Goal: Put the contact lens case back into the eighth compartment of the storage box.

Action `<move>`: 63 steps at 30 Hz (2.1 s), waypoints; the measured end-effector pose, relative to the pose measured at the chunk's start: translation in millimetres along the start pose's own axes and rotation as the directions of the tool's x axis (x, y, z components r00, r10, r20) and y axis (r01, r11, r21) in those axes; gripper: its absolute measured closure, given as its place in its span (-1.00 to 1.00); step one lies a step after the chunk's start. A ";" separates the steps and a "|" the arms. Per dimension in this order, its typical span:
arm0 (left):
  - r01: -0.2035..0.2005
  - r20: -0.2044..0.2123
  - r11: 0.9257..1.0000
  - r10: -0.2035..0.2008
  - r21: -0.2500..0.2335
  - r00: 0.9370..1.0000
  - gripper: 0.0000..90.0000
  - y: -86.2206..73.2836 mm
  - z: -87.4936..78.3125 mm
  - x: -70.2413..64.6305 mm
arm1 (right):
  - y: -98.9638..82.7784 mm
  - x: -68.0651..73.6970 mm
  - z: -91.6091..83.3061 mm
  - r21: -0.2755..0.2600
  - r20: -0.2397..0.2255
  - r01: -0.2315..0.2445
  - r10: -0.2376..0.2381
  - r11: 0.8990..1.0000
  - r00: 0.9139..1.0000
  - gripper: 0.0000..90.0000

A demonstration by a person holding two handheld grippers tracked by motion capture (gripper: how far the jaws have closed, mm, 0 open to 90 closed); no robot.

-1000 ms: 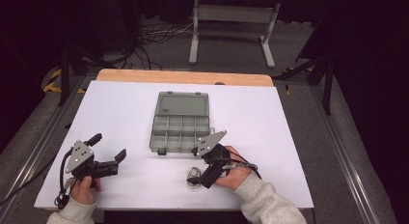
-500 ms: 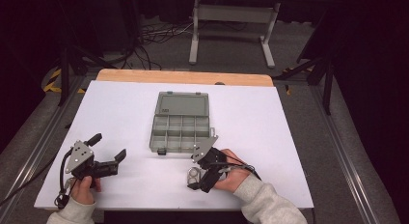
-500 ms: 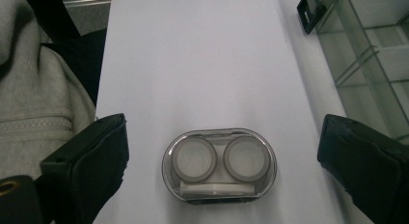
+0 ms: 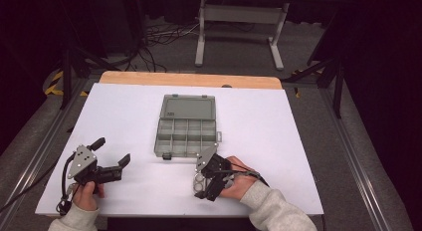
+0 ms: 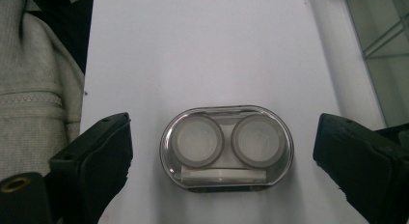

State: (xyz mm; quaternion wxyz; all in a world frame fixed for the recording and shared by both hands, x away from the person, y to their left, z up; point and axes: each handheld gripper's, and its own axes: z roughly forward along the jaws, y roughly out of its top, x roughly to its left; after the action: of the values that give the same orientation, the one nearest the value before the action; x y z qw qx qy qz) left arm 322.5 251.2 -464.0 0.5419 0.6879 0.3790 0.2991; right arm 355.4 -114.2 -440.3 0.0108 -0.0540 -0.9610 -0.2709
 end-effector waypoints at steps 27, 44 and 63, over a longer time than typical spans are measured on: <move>-0.004 0.001 1.000 0.004 0.003 1.000 -1.00 0.1 -0.1 -0.5 | -0.2 3.7 7.8 0.085 0.058 0.041 -0.046 0.996 0.997 -0.41; -0.004 0.000 1.000 0.004 0.002 1.000 -1.00 0.1 -0.1 -0.4 | 0.3 4.3 4.7 0.071 0.057 0.050 -0.054 0.996 0.997 -0.41; -0.002 -0.004 1.000 0.002 0.002 1.000 -1.00 0.0 -0.1 -0.2 | 12.2 3.2 -27.8 -0.025 0.128 0.091 -0.087 0.996 0.988 -0.41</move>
State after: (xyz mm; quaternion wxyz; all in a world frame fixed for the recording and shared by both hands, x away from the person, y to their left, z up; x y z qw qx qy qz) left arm 322.3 251.1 -464.0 0.5402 0.6881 0.3798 0.3008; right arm 353.3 -118.0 -410.1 -0.0630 -0.0281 -0.9569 -0.2819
